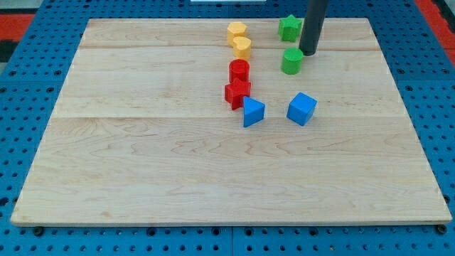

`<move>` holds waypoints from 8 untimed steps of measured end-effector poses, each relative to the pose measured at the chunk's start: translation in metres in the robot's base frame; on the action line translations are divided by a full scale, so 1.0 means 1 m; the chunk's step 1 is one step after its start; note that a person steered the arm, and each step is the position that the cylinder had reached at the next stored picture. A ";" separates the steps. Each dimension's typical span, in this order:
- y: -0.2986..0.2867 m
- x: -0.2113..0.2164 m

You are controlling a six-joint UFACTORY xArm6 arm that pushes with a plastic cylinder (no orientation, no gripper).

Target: Move the green circle to the right side of the red circle

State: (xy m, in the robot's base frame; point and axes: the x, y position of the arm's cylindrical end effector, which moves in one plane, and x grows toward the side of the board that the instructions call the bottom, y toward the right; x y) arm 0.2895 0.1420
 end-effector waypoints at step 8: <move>0.012 0.023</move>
State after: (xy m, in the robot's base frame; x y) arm 0.3130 0.1543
